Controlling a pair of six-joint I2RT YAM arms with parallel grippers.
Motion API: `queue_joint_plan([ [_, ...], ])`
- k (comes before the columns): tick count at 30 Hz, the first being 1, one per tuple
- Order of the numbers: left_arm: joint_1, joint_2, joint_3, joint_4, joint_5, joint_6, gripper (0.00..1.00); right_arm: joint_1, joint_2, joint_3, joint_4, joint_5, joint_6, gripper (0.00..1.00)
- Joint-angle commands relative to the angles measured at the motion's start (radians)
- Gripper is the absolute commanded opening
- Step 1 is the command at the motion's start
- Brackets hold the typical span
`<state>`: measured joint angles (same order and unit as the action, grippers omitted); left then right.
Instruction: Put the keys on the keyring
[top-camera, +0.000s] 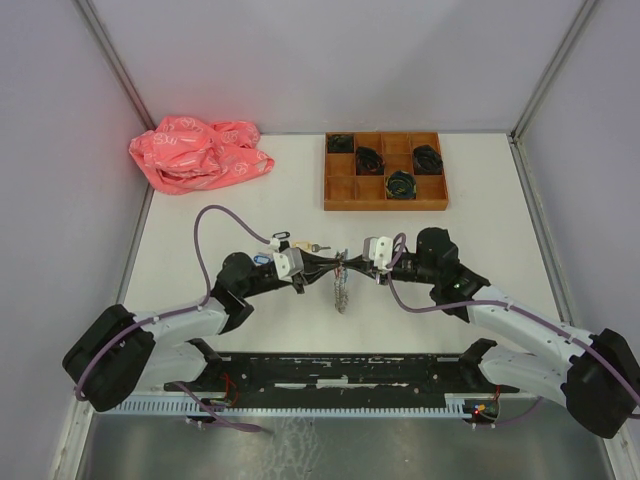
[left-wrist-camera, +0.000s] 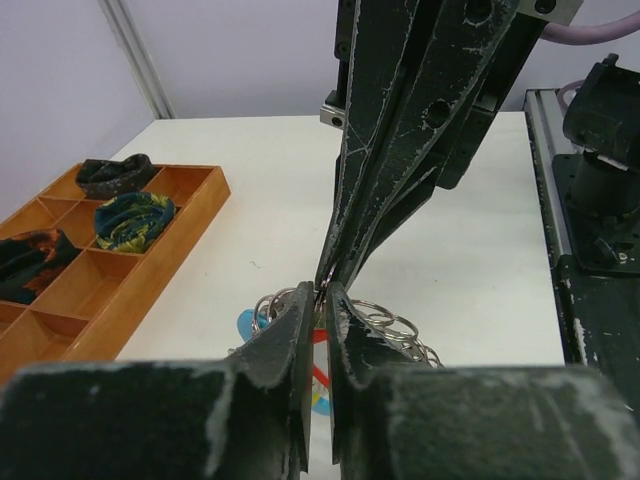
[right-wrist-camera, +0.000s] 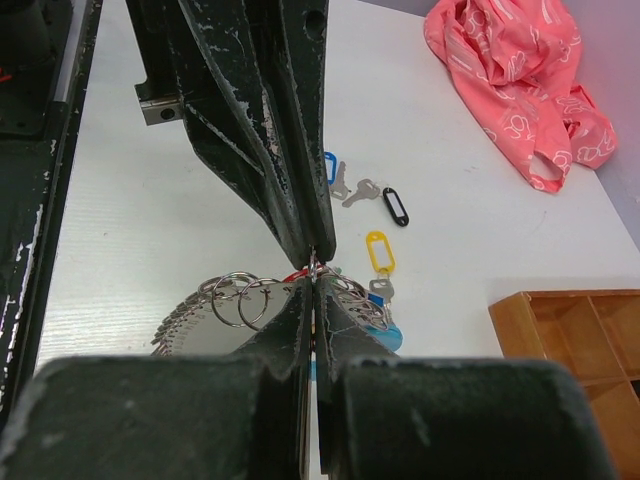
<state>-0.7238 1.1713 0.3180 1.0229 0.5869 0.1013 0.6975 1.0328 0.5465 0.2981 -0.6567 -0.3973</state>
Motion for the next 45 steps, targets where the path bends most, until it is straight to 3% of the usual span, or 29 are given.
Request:
queue_joint_plan([
  [1,0.000,-0.013,0.040,-0.003,0.031,0.060,0.07,-0.001,-0.031,0.069,0.047,-0.029,-0.003,0.01],
  [5,-0.002,-0.057,0.045,-0.086,0.026,0.079,0.03,-0.001,-0.042,0.076,0.004,-0.016,-0.018,0.01],
  [11,-0.036,-0.135,0.110,-0.344,-0.041,0.133,0.03,-0.001,-0.037,0.121,-0.106,-0.010,-0.052,0.04],
  [18,-0.052,-0.148,0.166,-0.490,-0.070,0.133,0.03,-0.001,-0.004,0.168,-0.166,-0.010,-0.045,0.17],
  [24,-0.057,-0.141,0.221,-0.590,-0.074,0.147,0.03,-0.001,0.022,0.201,-0.199,-0.022,-0.049,0.17],
  [29,-0.061,-0.142,0.240,-0.619,-0.078,0.152,0.03,-0.001,0.050,0.238,-0.292,-0.053,-0.084,0.18],
  [39,-0.063,-0.129,0.257,-0.649,-0.087,0.158,0.03,0.000,0.055,0.307,-0.554,-0.040,-0.208,0.33],
  [45,-0.066,-0.127,0.260,-0.650,-0.079,0.159,0.03,0.000,0.095,0.321,-0.542,-0.073,-0.210,0.34],
])
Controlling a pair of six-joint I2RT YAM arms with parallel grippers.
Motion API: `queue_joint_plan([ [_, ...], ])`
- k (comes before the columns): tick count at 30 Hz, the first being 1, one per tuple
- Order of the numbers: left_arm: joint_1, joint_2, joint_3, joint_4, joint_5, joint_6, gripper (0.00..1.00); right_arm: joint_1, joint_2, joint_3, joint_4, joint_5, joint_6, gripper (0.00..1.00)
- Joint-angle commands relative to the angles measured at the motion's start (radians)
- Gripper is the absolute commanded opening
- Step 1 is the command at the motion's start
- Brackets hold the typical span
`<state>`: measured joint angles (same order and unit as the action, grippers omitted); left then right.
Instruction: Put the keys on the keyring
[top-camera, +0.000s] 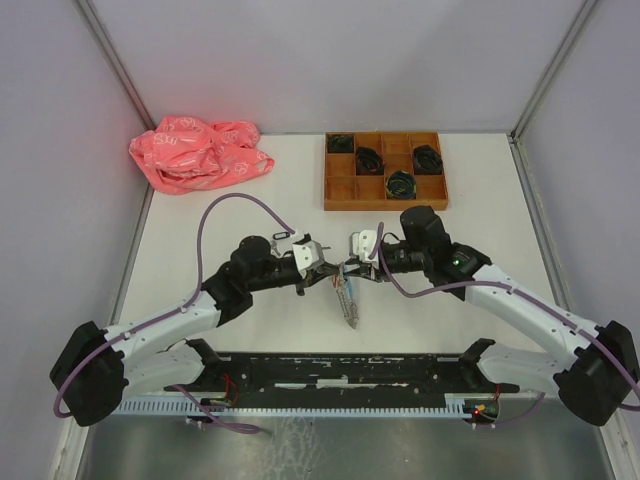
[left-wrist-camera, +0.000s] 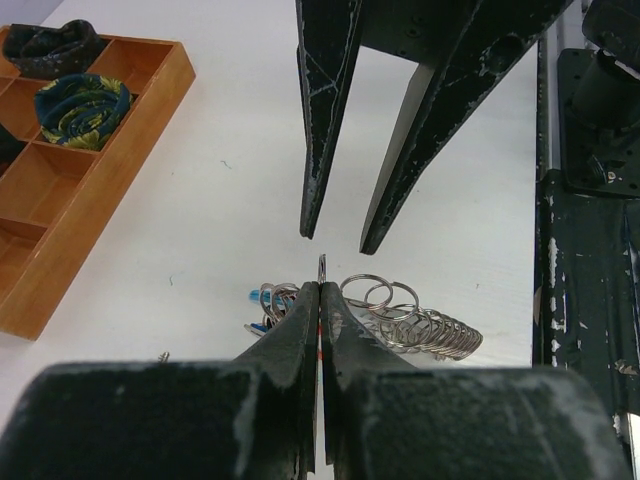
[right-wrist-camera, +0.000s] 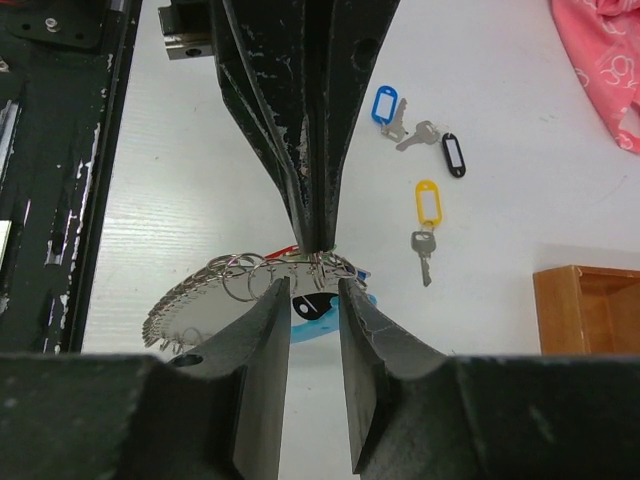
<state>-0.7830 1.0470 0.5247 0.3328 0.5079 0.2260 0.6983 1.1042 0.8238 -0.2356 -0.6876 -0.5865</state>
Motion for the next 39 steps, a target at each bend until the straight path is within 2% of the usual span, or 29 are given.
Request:
queue_joint_plan([
  [1,-0.008,-0.003,0.054,0.040,0.001,0.035,0.03,-0.002,0.028,0.044,0.002,-0.044,-0.017,0.34],
  [10,-0.013,0.010,0.060,0.037,0.014,0.035,0.03,-0.001,0.066,0.045,0.060,-0.043,-0.005,0.33],
  [19,-0.015,0.021,0.070,0.022,0.022,0.040,0.03,-0.001,0.092,0.060,0.055,-0.059,-0.008,0.23],
  [21,-0.016,0.022,0.072,0.022,0.024,0.041,0.03,-0.001,0.096,0.064,0.046,-0.059,-0.014,0.18],
  [25,-0.016,0.016,0.069,0.017,0.019,0.034,0.03,-0.002,0.094,0.066,0.047,-0.055,-0.008,0.01],
  [26,-0.016,0.007,0.064,0.018,-0.009,0.025,0.03,-0.002,0.089,0.066,0.047,-0.048,-0.004,0.01],
  [29,-0.004,-0.047,0.013,0.091,-0.077,-0.034,0.13,-0.018,0.070,0.053,0.055,-0.054,0.012,0.01],
  [32,0.018,-0.073,-0.028,0.168,-0.073,-0.088,0.24,-0.039,0.046,0.023,0.122,-0.088,0.053,0.01],
  [39,0.074,-0.032,-0.070,0.306,0.032,-0.204,0.31,-0.060,0.007,-0.028,0.214,-0.127,0.087,0.01],
])
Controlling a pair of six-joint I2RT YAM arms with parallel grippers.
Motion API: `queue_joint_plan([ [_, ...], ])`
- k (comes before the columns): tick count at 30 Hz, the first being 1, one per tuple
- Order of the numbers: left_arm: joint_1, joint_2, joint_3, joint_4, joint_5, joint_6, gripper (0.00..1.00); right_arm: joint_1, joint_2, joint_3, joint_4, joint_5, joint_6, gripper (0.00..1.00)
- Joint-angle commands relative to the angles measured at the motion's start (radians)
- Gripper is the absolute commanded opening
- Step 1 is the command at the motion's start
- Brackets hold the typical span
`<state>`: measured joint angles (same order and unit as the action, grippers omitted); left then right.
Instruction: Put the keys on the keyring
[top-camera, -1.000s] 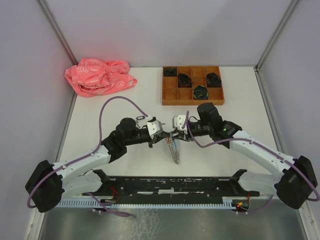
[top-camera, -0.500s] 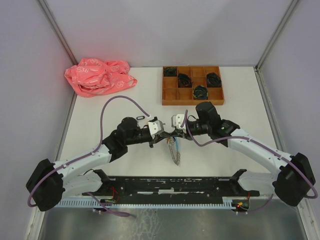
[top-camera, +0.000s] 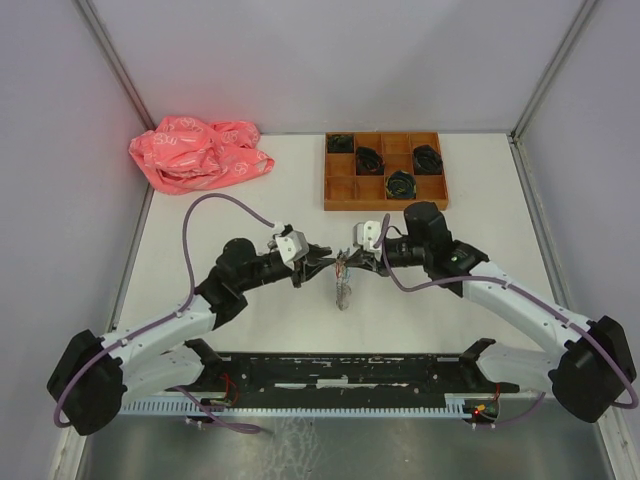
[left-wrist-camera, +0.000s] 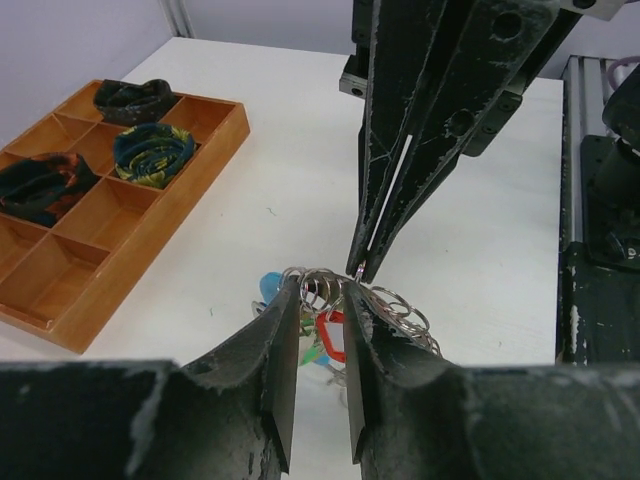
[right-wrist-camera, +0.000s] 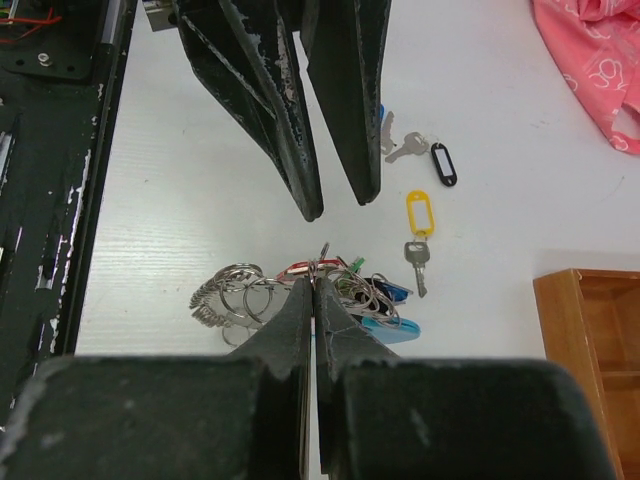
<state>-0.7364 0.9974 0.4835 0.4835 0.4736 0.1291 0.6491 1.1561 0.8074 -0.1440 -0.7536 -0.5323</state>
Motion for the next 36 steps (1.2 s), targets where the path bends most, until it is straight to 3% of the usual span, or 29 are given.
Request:
queue_joint_plan([
  [1,0.033,0.026,-0.029,0.167,0.086,-0.117,0.32,-0.013,-0.048,-0.018,0.137,-0.065,0.039,0.01],
  [18,0.069,0.138,-0.012,0.197,0.262,-0.095,0.32,-0.026,-0.061,-0.045,0.179,-0.118,0.022,0.01],
  [28,0.072,0.155,0.000,0.183,0.280,-0.087,0.04,-0.027,-0.081,-0.067,0.263,-0.145,0.063,0.01],
  [36,0.072,0.202,0.005,0.263,0.336,-0.163,0.03,-0.028,-0.077,-0.141,0.544,-0.135,0.225,0.01],
])
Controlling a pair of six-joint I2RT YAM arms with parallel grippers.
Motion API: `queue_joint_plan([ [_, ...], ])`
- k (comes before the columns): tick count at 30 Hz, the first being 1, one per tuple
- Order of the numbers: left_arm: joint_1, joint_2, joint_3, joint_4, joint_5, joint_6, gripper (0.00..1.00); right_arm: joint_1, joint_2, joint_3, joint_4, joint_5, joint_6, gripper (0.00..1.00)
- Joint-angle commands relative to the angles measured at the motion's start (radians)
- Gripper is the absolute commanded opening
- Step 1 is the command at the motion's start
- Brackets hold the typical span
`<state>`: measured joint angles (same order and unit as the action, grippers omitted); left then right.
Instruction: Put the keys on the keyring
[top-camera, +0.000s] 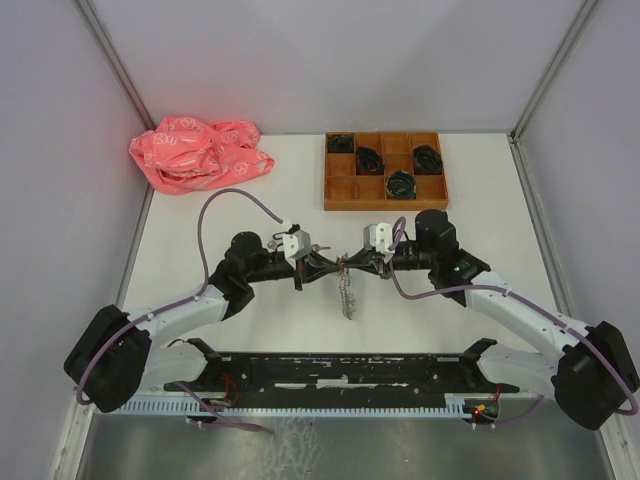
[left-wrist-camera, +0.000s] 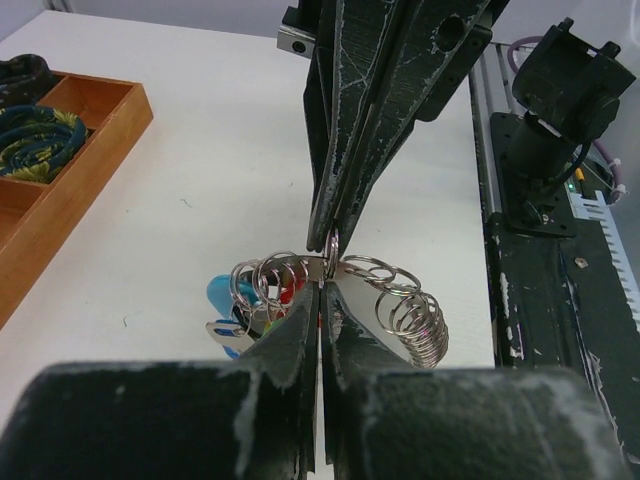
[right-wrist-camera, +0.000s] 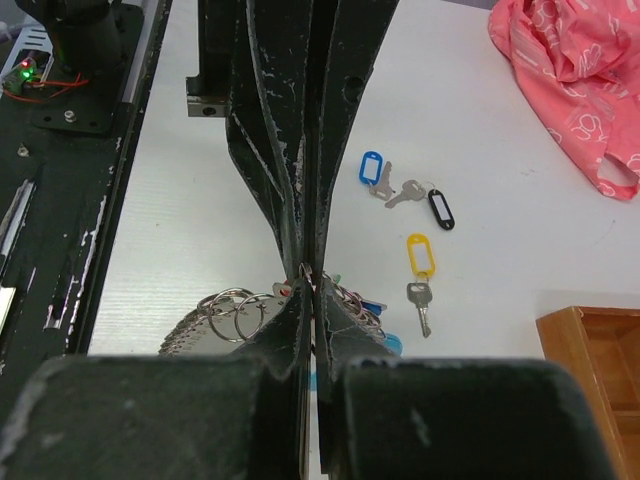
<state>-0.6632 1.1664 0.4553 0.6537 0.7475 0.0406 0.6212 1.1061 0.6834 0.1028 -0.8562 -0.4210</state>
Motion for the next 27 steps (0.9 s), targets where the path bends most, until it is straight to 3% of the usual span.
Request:
queue_joint_plan([
  [1,-0.002,0.045,0.031,0.115,0.071,-0.089,0.03,0.000,-0.023,-0.028,0.334,-0.025,0.136,0.01],
  [6,-0.002,0.071,0.039,0.164,0.076,-0.137,0.03,0.000,-0.006,-0.037,0.348,-0.013,0.151,0.01],
  [16,-0.003,-0.017,0.053,0.047,0.033,-0.111,0.03,0.000,-0.022,0.071,-0.145,0.047,-0.120,0.09],
  [22,-0.005,-0.015,0.064,0.017,0.037,-0.122,0.03,0.002,-0.014,0.104,-0.234,0.058,-0.161,0.18],
  [27,-0.011,0.001,0.078,-0.006,0.040,-0.125,0.03,0.005,-0.001,0.120,-0.263,0.057,-0.175,0.19],
])
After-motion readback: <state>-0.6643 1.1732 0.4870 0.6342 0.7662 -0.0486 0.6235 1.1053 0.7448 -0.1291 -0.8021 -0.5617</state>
